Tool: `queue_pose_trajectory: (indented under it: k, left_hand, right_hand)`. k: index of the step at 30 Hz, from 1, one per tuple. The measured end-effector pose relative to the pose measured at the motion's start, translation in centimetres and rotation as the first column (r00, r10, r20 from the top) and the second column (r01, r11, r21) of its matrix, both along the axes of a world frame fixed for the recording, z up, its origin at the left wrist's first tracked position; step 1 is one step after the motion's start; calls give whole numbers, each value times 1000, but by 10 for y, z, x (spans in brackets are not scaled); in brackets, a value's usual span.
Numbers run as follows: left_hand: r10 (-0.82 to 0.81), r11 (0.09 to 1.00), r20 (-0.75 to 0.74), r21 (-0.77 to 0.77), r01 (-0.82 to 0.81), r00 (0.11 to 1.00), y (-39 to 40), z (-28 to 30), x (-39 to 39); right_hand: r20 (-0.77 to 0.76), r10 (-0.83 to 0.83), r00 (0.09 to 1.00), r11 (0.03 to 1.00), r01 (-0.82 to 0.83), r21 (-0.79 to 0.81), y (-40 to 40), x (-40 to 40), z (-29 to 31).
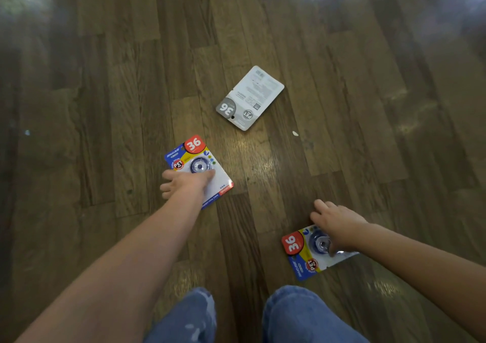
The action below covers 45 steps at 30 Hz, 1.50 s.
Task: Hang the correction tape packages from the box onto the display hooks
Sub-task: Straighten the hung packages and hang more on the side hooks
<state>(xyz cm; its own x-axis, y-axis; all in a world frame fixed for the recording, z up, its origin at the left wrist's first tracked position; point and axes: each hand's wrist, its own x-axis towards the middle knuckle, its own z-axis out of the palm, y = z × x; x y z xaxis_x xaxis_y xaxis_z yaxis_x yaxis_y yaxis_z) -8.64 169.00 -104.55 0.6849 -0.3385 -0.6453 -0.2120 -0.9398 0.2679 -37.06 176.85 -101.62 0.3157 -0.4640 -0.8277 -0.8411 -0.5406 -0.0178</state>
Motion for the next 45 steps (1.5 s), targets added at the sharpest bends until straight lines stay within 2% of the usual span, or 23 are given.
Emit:
queue_pose_trajectory:
  k: [3,8,13,16,19,23,28,32,35,42,45]
  left_hand:
    - [117,991,-49,-67,-120,992,-1,3,1]
    - [304,930,-232,-139,-340,924,-4,-3,12]
    - [312,854,-411,-273,-442,857,-11,-2,6]
    - [268,843,-449,-318,-433,852,-10,2,8]
    - [224,830,-487,-359,-427,845,-9,11,15]
    - [141,847,-581,-349,-402,802,11,54,21]
    - [61,889,-664,-304,-343,745,55,141,40]
    - [26,907,-734,-268,-325,679,96,241,59]
    - [4,905,-759,-273,-325,651,123,321,78]
    - [-59,867,-776,-352,-354,628,156,517,123]
    - [-96,790,-773,-443,-424,628,160,600,146]
  right_hand:
    - [10,-38,999,999,38,-14,-3,1,3]
    - [28,-140,990,989,141,-39,-16,2,12]
    - [45,-264,963,964,265,-8,-33,7,21]
    - [83,-372,924,928,370,40,-40,11,28]
    - [178,-522,834,852,521,56,-45,15,38]
    - [303,-747,592,647,753,123,-51,22,80]
    - [368,-878,305,414,871,265,-43,50,167]
    - [368,-906,209,347,864,364,-34,80,260]
    - [359,-930,77,248,853,459,-24,102,334]
    - [268,-955,-126,98,718,689,-20,144,515]
    - [284,-954,-100,153,651,744,-32,165,589]
